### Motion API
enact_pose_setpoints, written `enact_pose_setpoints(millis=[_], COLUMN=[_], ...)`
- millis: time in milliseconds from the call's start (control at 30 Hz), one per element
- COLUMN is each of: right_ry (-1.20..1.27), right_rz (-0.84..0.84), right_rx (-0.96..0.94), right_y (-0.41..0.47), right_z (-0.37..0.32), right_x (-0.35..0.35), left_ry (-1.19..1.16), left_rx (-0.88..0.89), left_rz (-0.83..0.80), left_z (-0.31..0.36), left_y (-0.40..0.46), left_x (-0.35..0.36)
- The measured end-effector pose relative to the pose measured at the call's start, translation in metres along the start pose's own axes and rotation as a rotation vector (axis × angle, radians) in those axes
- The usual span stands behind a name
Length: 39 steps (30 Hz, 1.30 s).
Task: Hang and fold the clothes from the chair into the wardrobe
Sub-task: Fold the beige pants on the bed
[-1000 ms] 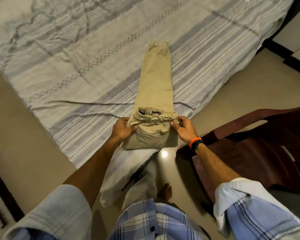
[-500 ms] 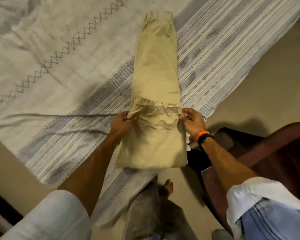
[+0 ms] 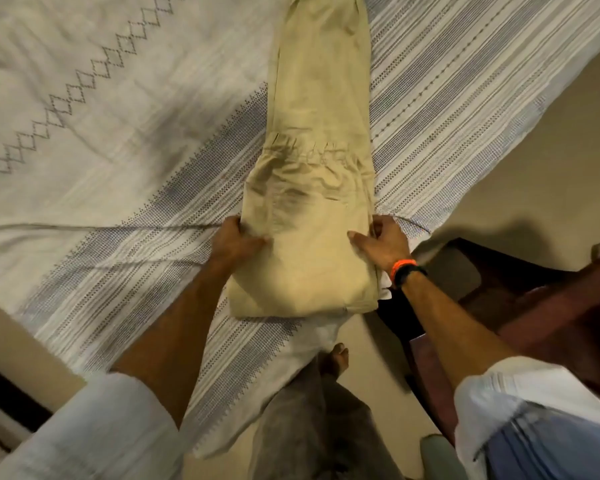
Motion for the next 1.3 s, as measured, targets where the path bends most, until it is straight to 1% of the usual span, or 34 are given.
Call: enact_pose_setpoints(millis=[67,133,233,300,367,400,467,533,700,800,900,967,1000,1067,1100,1133,1167,1200,1233,1267,1300], right_ry=[-0.065,-0.021,0.025,0.171,0.311,0.344,0.335,0.270,0.148,0.187,0.335,0.338,0.288,0.106,-0.003,-0.150,-0.335,-0.523,-0.672,-0.775,-0.832], right_rz=[0.003,0.020,-0.013,-0.001,0.092,0.128,0.114,0.041,-0.082,-0.052,-0.001,0.027,0.036,0.097,0.169,0.247,0.307,0.334,0.315,0.250,0.160], right_rx=[0.010,0.041,0.041,0.012,-0.010,-0.008,0.040,0.078,0.025,-0.014,-0.033,-0.013,0.016,0.054,0.006,-0.100,-0.239,-0.382,-0.512,-0.620,-0.685], right_y=[-0.010,-0.016,-0.024,-0.031,-0.040,-0.044,-0.052,-0.060,-0.071,-0.074,-0.077,-0.080,-0.081,-0.083,-0.086,-0.088,-0.093,-0.098,-0.101,-0.103,-0.105], right_z=[0.011,0.021,0.029,0.034,0.040,0.044,0.053,0.061,0.064,0.066,0.077,0.084,0.087,0.085,0.079,0.071,0.061,0.052,0.047,0.045,0.048], right_x=[0.001,0.000,0.000,0.001,0.000,0.001,0.007,0.013,0.015,0.010,0.004,0.005,0.008,0.011,0.011,0.012,0.015,0.022,0.032,0.044,0.055], left_ry=[0.006,-0.023,-0.110,-0.161,-0.201,-0.200,-0.156,-0.135,-0.180,-0.199,-0.342,-0.344,-0.279,-0.032,0.111,0.246,0.368,0.468,0.560,0.647,0.725], left_rx=[-0.049,-0.106,-0.098,-0.040,-0.005,0.002,-0.001,-0.038,-0.105,-0.104,-0.144,-0.169,-0.186,-0.207,-0.197,-0.149,-0.056,0.091,0.276,0.438,0.542], left_rz=[0.021,0.015,0.015,0.047,0.104,0.114,0.089,0.033,-0.081,-0.092,-0.084,-0.052,-0.025,0.049,0.113,0.199,0.292,0.357,0.362,0.298,0.204], left_z=[-0.023,-0.045,-0.060,-0.058,-0.057,-0.056,-0.061,-0.076,-0.102,-0.102,-0.111,-0.121,-0.123,-0.120,-0.113,-0.103,-0.088,-0.072,-0.057,-0.047,-0.043], left_y=[-0.008,-0.014,-0.023,-0.030,-0.036,-0.039,-0.046,-0.050,-0.053,-0.059,-0.065,-0.069,-0.070,-0.073,-0.074,-0.077,-0.081,-0.085,-0.088,-0.090,-0.090], left_x=[0.006,0.012,0.015,0.013,0.012,0.013,0.016,0.020,0.021,0.019,0.019,0.021,0.022,0.025,0.025,0.026,0.027,0.030,0.039,0.052,0.065])
Point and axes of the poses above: each hand's wrist, its own y-axis towards the middle knuckle, its own x-axis out of the palm, z = x × y, the point moved 5 cm from there along y, towards the middle knuckle, and after that the axes turned 4 degrees about -z, right-handed, at the moved point
